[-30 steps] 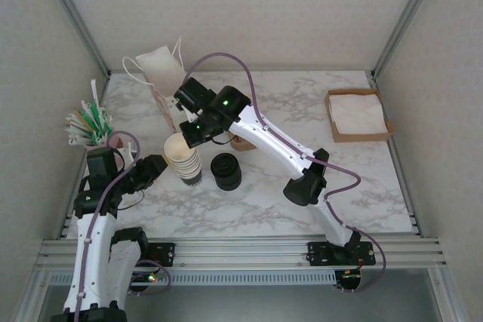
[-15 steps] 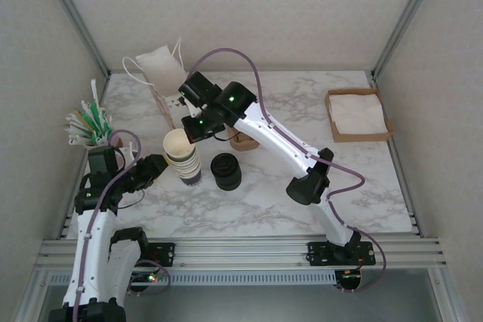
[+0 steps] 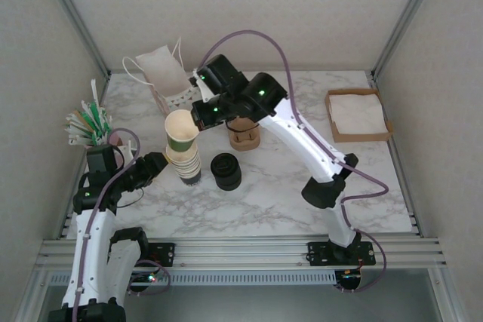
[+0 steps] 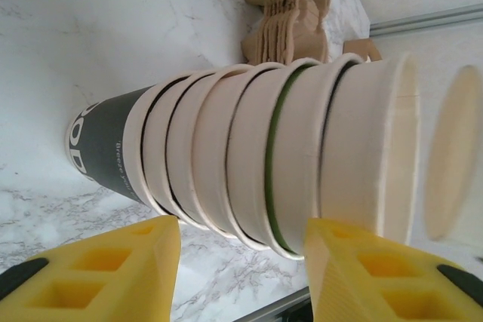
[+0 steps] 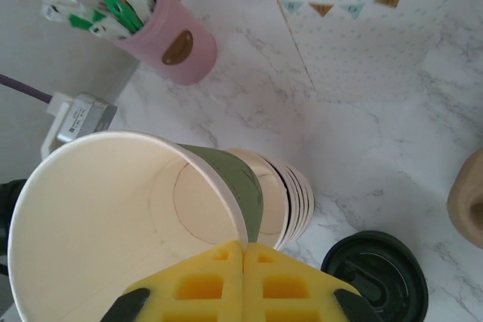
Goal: Pack the takeout coffee
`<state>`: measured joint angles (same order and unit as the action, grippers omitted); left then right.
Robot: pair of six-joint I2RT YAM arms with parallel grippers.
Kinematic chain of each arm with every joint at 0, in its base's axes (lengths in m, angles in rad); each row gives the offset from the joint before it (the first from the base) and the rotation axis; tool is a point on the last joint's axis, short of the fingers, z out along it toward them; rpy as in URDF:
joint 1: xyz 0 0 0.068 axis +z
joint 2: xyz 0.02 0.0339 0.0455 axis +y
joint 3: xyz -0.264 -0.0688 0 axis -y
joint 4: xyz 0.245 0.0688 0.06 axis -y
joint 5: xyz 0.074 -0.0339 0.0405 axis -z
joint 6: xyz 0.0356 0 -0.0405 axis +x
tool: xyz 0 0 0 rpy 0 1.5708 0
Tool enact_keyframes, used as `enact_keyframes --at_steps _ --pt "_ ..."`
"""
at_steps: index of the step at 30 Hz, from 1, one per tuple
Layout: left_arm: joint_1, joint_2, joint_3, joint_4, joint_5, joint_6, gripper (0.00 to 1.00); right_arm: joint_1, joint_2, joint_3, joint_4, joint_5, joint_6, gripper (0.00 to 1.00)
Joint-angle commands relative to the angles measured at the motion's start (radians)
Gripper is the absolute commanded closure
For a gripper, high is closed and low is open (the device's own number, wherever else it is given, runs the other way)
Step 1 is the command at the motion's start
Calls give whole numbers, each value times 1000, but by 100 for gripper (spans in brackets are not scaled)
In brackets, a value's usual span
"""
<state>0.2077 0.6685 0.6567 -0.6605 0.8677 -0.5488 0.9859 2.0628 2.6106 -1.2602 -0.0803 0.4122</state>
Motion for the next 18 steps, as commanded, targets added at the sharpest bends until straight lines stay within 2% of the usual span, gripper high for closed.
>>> enact_keyframes --at_steps 1,6,12,14,18 --pt "12 -6 83 -24 -19 17 50 -18 -88 30 5 22 4 100" --pt "12 -10 152 -57 -85 20 36 -42 -210 -72 12 89 -21 100" --pt "12 -25 268 -81 -222 24 14 -104 -384 -289 54 151 -41 100" --pt "12 -17 299 -70 -238 25 2 -140 -460 -393 80 158 -41 100" --pt "12 12 342 -25 -240 24 1 -209 -586 -582 134 169 -42 100"
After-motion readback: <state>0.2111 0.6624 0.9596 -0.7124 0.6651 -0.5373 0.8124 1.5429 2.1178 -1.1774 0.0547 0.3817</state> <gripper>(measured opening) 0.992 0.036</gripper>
